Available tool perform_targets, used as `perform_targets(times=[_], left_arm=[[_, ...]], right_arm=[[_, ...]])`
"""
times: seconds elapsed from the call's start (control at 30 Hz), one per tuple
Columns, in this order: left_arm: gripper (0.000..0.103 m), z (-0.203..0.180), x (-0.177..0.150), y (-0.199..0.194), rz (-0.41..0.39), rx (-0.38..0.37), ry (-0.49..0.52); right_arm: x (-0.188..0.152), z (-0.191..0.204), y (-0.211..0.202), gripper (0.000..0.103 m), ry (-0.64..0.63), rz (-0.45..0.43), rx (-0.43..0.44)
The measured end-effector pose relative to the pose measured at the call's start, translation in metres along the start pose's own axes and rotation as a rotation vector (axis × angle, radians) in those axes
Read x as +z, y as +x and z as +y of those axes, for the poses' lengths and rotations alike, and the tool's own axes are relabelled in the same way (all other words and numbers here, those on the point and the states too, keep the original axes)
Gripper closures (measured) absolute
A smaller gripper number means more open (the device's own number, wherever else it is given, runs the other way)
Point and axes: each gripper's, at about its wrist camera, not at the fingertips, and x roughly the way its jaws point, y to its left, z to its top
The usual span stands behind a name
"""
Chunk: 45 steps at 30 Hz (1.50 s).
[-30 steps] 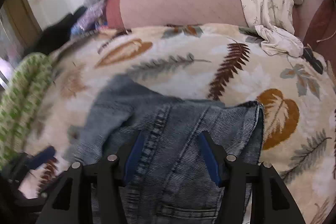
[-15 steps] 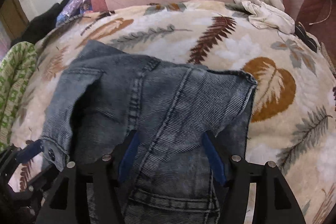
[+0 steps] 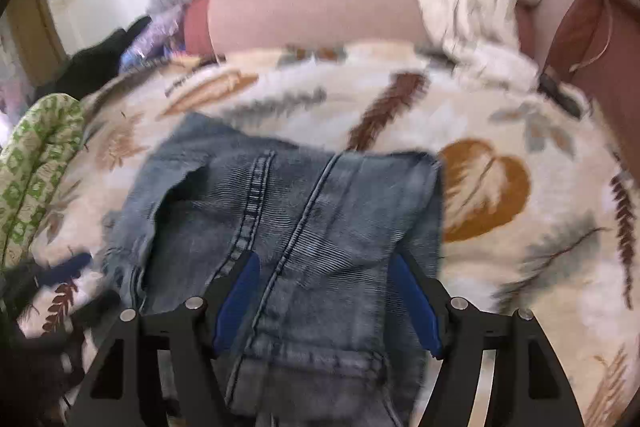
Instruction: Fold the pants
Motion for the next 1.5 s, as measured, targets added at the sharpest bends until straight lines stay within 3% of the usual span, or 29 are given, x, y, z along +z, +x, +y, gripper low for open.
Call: perform_targets(times=[0.07,0.2,0.37,0.53,0.77,1.03,1.2,1.37,1.5], left_arm=[[0.050,0.005,0.005,-0.011,-0.042,-0.005,-0.018],[0.047,0.008,0.004,-0.014,-0.048,-0.015,-0.049],[0.047,0.001,-0.008,0.004,0.052,-0.059,-0.052],[0.047,-0.008,-0.018,0.023,0.124,-0.057,-0.043],[0.038,-0.007,-0.026,0.037,0.146,-0.044,-0.078],[0.037,-0.009,-0.021,0.027,0.122,-0.012,-0.049],[0.034,-0.001,-0.010,-0.006,0.002,0.062,-0.046],[0.017,0.021,-0.009,-0.050,-0.130,0.136,-0.128],[0.013,0.042,-0.022,-0.082,-0.214,0.174,-0.209]], right_arm=[[-0.006,0.001,-0.009,0.029,0.003,0.001,0.020],[-0.017,0.015,-0.008,0.029,-0.005,0.018,0.050],[-0.031,0.028,0.012,0.029,-0.033,0.077,0.046],[-0.036,0.015,0.023,0.028,0.023,0.090,0.104],[-0.041,0.013,0.034,0.027,0.046,0.109,0.114],[-0.041,0.010,0.015,0.027,0.050,0.084,0.136],[-0.048,-0.004,-0.041,0.027,0.092,-0.092,0.101],[-0.064,-0.022,-0.102,0.022,0.128,-0.285,0.040],[-0.072,-0.033,-0.136,0.020,0.133,-0.406,-0.030]])
